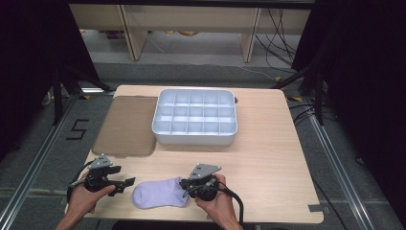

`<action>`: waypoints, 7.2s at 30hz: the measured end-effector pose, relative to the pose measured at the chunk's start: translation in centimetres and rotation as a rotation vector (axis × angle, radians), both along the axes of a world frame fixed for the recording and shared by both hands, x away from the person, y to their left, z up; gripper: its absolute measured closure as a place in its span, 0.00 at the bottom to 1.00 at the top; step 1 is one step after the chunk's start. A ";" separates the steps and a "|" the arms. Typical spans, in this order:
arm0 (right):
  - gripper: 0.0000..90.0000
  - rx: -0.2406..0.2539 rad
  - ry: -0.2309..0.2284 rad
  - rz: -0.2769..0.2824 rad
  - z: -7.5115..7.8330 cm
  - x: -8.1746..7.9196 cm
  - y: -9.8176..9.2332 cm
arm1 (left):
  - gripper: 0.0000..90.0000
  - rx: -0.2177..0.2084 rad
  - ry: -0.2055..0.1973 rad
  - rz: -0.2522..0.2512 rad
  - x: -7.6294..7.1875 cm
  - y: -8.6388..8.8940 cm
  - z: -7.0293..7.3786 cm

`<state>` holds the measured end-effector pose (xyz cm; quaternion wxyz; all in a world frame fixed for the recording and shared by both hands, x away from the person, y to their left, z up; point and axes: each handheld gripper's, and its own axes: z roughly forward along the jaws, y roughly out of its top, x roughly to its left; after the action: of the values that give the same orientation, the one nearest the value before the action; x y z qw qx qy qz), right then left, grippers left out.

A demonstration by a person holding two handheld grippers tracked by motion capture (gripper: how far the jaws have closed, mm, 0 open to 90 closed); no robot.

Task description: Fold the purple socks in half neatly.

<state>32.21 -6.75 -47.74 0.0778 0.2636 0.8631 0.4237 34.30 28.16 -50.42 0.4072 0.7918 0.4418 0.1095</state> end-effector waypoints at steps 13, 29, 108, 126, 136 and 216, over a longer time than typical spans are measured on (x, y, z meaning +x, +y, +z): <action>0.94 -0.106 0.014 0.080 -1.5 0.2 3.5 | 0.20 -0.008 -0.001 0.013 0.0 0.2 0.1; 0.95 -0.187 0.061 0.019 -2.8 0.6 1.6 | 0.19 -0.028 -0.004 0.001 0.0 0.1 0.0; 0.96 -0.151 0.092 -0.014 -2.4 -0.9 -0.3 | 0.91 0.010 -0.009 -0.333 -1.7 -10.6 0.7; 0.96 -0.108 0.079 0.018 -1.9 0.5 1.3 | 0.92 -0.039 0.019 -0.312 -2.2 -9.4 2.6; 0.96 -0.174 0.038 0.027 -2.6 3.5 2.8 | 0.92 -0.022 0.021 -0.317 -2.0 -9.3 2.6; 0.92 -0.120 0.109 -0.100 -0.6 1.5 -5.1 | 0.73 -0.108 0.105 -0.374 0.3 -16.6 1.8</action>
<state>33.66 -11.83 -48.34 0.0673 0.3239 0.8756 0.3518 34.61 11.53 -48.65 0.4386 0.8419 0.3127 -0.0334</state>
